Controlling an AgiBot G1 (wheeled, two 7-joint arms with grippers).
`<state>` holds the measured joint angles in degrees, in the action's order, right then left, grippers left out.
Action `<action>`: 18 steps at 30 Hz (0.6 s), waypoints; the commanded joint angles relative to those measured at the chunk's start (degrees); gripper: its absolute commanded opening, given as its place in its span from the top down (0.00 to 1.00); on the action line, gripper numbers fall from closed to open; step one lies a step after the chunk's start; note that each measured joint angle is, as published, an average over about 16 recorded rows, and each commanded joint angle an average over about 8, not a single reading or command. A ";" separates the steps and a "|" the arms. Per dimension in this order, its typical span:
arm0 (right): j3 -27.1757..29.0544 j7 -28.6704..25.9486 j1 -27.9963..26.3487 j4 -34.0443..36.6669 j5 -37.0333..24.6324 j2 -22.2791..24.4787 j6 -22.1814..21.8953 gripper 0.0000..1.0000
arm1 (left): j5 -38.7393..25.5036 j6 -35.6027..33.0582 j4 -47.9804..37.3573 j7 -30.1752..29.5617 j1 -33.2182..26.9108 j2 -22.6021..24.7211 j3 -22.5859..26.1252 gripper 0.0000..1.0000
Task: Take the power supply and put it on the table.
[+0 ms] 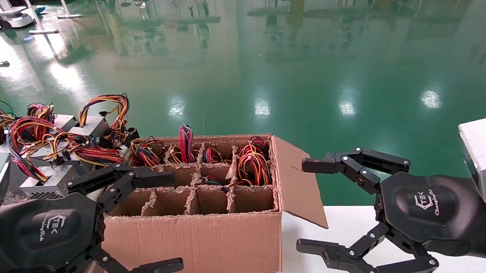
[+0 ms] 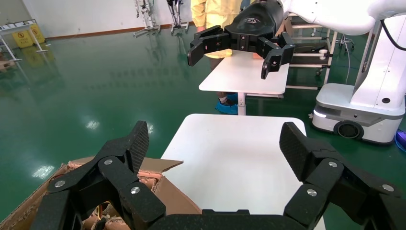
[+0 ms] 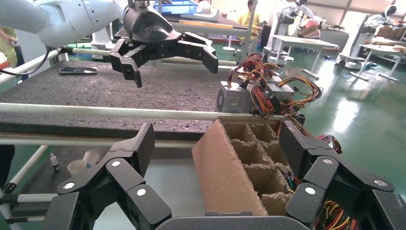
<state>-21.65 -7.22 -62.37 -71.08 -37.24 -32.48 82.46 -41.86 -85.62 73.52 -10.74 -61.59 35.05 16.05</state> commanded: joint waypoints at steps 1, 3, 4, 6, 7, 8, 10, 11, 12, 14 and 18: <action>0.00 0.00 0.00 0.00 0.00 0.00 0.00 1.00 | 0.00 0.00 0.00 0.00 0.00 0.00 0.00 0.00; 0.00 0.00 0.00 0.00 0.00 0.00 0.00 1.00 | 0.00 0.00 0.00 0.00 0.00 0.00 0.00 0.00; 0.00 0.00 0.00 0.00 0.00 0.00 0.00 1.00 | 0.00 0.00 0.00 0.00 0.00 0.00 0.00 0.00; 0.00 0.00 0.00 0.00 0.00 0.00 0.00 1.00 | 0.00 0.00 0.00 0.00 0.00 0.00 0.00 0.00; 0.00 0.00 0.00 0.00 0.00 0.00 0.00 1.00 | 0.00 0.00 0.00 0.00 0.00 0.00 0.00 0.00; 0.00 0.00 0.00 0.00 0.00 0.00 0.00 1.00 | 0.00 0.00 0.00 0.00 0.00 0.00 0.00 0.00; 0.00 0.00 0.00 0.00 0.00 0.00 0.00 1.00 | 0.00 0.00 0.00 0.00 0.00 0.00 0.00 0.00; 0.00 0.00 0.00 0.00 0.00 0.00 0.00 1.00 | 0.00 0.00 0.00 0.00 0.00 0.00 0.00 0.00; 0.00 0.00 0.00 0.00 0.00 0.00 0.00 1.00 | 0.00 0.00 0.00 0.00 0.00 0.00 0.00 0.00; 0.00 0.00 0.00 0.00 0.00 0.00 0.00 1.00 | 0.00 -0.01 0.01 0.00 0.00 0.00 0.00 0.00; 0.00 0.00 0.00 0.00 0.00 0.00 0.00 1.00 | -0.02 0.13 -0.13 -0.08 0.03 0.00 0.00 0.00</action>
<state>-21.65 -7.22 -62.37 -71.08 -37.24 -32.48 82.46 -42.11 -84.75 72.94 -11.39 -61.57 35.14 16.17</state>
